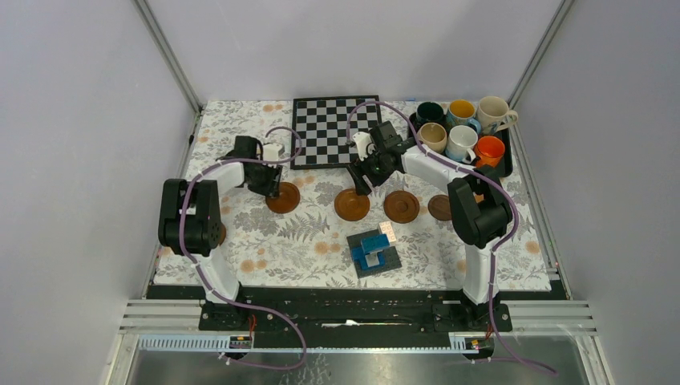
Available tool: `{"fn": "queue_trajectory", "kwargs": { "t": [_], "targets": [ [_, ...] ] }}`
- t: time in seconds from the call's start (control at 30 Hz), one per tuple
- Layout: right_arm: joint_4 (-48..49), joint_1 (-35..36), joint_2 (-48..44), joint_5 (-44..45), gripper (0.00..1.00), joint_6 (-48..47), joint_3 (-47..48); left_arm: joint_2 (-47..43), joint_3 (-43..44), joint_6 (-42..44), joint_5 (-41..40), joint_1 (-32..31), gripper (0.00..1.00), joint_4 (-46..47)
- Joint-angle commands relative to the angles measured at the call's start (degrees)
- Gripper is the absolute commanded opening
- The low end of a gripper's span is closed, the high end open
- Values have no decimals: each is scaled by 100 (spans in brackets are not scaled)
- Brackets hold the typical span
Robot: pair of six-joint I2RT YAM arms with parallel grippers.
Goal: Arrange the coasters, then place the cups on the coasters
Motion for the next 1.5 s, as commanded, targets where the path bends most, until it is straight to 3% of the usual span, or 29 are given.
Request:
{"fn": "queue_trajectory", "kwargs": {
  "t": [0.0, 0.4, 1.0, 1.13, 1.2, 1.33, 1.47],
  "targets": [
    [-50, -4, -233, -59, 77, 2, 102, 17, -317, -315, 75, -392, 41, -270],
    [-101, -95, -225, 28, 77, 28, 75, 28, -341, -575, 44, -992, 39, -130],
    [-134, -109, -171, -11, 77, 2, 118, -210, -631, -397, -73, -1230, 39, -173],
    [-174, -109, -139, -24, 77, 2, 211, -207, -464, -536, -129, -1217, 49, -258],
    [-193, -111, -127, -24, 77, -13, 272, -285, -308, -610, -36, -1164, 60, -356],
    [-218, -110, -140, -29, 78, -39, 391, -711, -11, -730, 153, -910, 74, -570],
    [-79, -114, -268, -70, 86, 15, 344, -1053, 264, -686, 438, -360, 84, -1123]
  ]
}}
